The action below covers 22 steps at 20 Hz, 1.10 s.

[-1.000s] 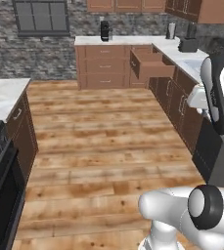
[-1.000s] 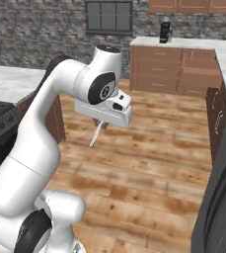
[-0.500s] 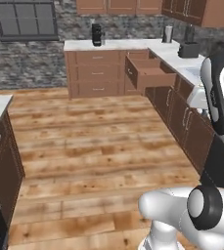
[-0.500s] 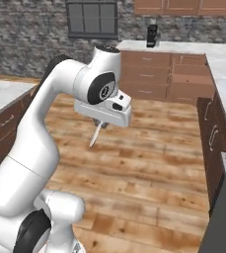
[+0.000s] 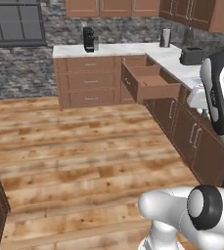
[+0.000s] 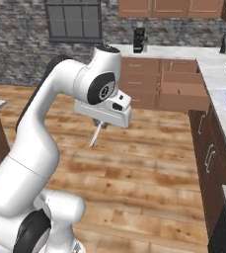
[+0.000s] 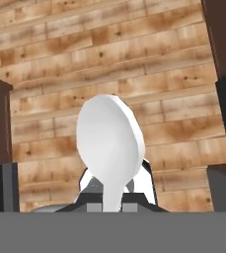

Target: Pick up the metallic utensils from the counter and place them in the open drawer. Make sure not to pick up any wooden utensils.

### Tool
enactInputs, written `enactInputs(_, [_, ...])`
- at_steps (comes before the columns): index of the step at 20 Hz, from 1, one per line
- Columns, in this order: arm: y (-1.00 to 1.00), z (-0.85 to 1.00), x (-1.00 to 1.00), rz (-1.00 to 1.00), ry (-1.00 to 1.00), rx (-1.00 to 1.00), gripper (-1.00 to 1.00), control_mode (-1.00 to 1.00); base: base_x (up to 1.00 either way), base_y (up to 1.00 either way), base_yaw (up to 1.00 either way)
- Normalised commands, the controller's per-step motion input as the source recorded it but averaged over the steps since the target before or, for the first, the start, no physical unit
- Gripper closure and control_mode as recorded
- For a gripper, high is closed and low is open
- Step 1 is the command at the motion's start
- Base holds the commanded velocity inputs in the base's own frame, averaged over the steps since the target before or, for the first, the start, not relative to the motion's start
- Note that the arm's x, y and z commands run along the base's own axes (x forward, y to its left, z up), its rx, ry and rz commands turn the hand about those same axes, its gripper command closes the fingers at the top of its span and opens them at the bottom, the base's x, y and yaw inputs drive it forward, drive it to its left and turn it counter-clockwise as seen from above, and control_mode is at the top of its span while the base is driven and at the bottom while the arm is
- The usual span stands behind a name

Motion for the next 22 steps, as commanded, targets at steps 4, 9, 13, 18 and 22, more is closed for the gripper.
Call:
enactInputs(4, [0.00,0.00,0.00,0.00,0.00,0.00,1.00,1.00,1.00,-0.28,-0.03])
enactInputs(9, [0.00,0.00,0.00,0.00,0.00,0.00,1.00,1.00,1.00,-0.42,0.00])
enactInputs(13, [0.00,0.00,0.00,0.00,0.00,0.00,1.00,1.00,1.00,-0.46,0.00])
enactInputs(18, [0.00,0.00,0.00,0.00,0.00,0.00,1.00,1.00,1.00,-0.64,0.00])
enactInputs(22, [0.00,0.00,0.00,0.00,0.00,0.00,1.00,1.00,0.92,-0.58,0.00])
